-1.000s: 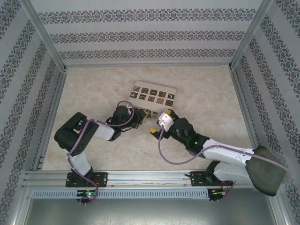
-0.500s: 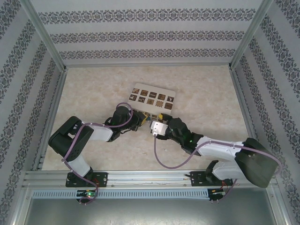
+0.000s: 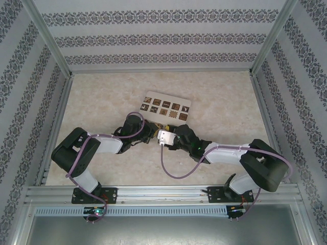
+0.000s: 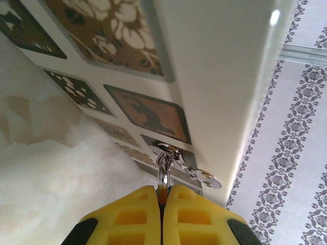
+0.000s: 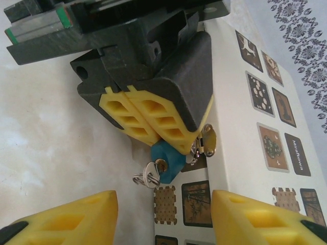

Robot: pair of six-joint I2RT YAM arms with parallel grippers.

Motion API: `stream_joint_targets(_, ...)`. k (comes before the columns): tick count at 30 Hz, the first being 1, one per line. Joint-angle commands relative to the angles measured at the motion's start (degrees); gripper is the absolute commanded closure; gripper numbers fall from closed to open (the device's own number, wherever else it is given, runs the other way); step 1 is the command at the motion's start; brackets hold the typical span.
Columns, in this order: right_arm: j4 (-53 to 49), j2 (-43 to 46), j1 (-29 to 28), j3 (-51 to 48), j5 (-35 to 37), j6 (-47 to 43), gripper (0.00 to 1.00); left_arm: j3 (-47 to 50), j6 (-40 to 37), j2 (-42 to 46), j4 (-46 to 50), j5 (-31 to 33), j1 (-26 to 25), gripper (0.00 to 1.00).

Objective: Unlock the padlock with the key

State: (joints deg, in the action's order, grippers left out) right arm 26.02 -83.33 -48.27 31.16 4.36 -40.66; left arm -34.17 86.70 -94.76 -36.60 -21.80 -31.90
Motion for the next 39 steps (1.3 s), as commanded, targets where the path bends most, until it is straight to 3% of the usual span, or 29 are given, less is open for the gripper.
stream_joint_targets(1, 0.9, -1.4, -0.6, 1.8, -1.1, -0.6, 0.52, -2.1, 0.1, 1.9, -1.5, -0.2, -0.9, 0.95)
stream_joint_targets(25, 4.7, -7.4, -0.6, 3.4, 2.0, -1.2, 0.82, -3.2, 0.4, 1.8, -1.5, -0.2, -0.9, 0.97)
stream_joint_targets(39, 7.4, -7.7, -0.6, 3.0, 3.8, 4.3, 1.00, -2.7, 0.5, 1.9, -2.0, -0.5, -1.1, 0.96)
